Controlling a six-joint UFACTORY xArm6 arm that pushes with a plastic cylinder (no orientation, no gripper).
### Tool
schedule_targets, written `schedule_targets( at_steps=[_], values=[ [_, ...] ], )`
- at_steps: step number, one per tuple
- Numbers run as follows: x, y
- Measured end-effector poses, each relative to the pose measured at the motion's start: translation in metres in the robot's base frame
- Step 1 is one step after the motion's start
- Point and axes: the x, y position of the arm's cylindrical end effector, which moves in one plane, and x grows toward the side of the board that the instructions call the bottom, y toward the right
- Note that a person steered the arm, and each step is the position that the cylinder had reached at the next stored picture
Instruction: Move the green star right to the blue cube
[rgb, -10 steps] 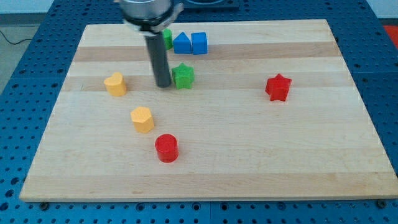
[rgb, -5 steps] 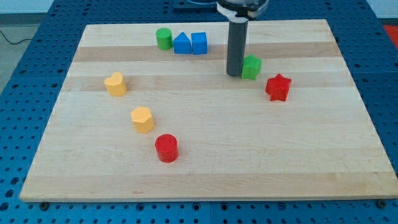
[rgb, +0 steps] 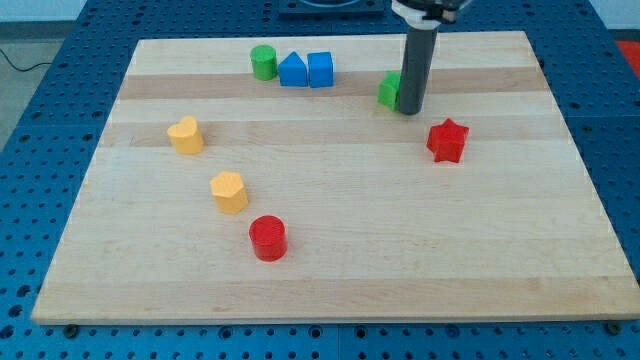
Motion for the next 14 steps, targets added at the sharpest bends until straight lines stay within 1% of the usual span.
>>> schedule_targets(
  at_steps=[3,5,10,12,13,14],
  values=[
    [-0.048,0.000],
    [-0.062,-0.012],
    [-0.064,-0.041],
    [-0.062,-0.042],
    [-0.038,-0.042],
    [-0.035,-0.047]
  ],
)
